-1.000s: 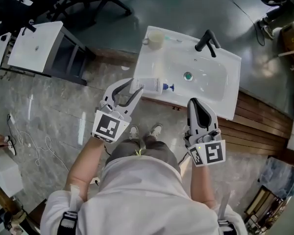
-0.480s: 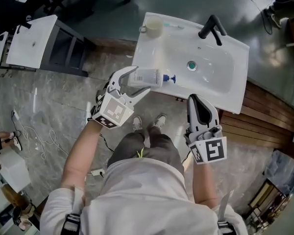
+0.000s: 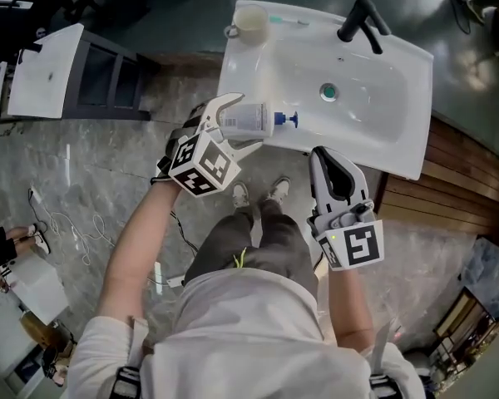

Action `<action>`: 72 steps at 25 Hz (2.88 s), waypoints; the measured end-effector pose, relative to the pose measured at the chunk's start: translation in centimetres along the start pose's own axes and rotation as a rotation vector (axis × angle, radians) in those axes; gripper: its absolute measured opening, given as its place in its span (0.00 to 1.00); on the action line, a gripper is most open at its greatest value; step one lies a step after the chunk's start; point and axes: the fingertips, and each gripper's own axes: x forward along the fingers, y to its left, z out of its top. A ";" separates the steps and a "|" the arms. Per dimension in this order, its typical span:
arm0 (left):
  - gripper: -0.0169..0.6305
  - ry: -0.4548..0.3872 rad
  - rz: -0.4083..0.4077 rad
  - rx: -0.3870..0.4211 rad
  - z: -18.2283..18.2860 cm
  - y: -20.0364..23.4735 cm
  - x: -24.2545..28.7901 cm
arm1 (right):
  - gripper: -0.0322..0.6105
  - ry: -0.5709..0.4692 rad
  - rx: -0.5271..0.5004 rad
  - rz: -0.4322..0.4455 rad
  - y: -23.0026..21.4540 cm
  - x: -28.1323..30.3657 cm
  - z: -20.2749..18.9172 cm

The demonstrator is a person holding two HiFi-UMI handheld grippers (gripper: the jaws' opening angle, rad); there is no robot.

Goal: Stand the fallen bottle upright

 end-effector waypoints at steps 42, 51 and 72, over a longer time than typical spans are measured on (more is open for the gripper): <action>0.77 0.410 -0.355 0.101 -6.3 -2.8 10.0 | 0.11 0.108 0.060 0.024 1.1 1.0 -6.6; 0.77 0.352 -0.349 0.106 -6.2 -2.8 9.6 | 0.11 0.108 0.051 0.012 2.3 1.5 -6.3; 0.77 -0.157 -0.246 0.003 -0.7 -0.9 3.8 | 0.11 0.129 0.004 0.000 6.0 2.6 -5.2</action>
